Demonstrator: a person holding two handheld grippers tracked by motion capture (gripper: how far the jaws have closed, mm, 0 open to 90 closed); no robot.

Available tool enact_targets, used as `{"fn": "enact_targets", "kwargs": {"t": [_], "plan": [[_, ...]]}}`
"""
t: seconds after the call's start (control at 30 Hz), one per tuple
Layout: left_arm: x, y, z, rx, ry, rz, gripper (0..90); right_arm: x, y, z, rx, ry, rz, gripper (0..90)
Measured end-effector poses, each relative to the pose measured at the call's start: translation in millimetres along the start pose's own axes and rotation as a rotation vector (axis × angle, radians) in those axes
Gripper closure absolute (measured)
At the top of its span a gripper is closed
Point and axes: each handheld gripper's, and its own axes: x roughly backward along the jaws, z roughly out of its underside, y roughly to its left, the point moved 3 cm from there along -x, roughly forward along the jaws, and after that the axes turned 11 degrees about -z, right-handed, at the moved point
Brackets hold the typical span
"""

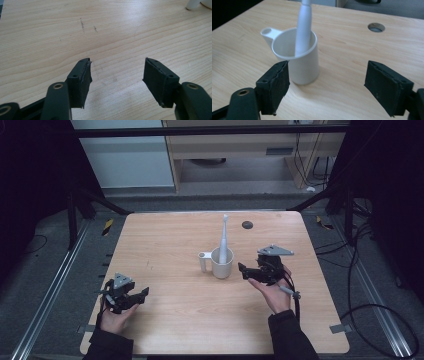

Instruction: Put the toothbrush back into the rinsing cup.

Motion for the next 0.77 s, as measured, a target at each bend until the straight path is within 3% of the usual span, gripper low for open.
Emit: {"fn": "enact_targets", "kwargs": {"t": [0.3, 0.63, 0.77], "plan": [[-2.0, -0.9, 1.0, -0.007, -0.001, 0.011, 34.0, 22.3, -20.1, 35.5, 0.005, 0.053, 0.030, 15.9], [-4.8, -0.9, 2.2, -0.022, -0.001, 0.016, 30.4, 40.3, -41.1, 69.2, -0.016, 0.101, 0.096, 14.7], [-5.5, -0.8, 2.6, -0.024, 0.000, 0.015, 29.9, 49.7, -49.7, 81.0, -0.045, 0.099, 0.118, 14.0]]}}
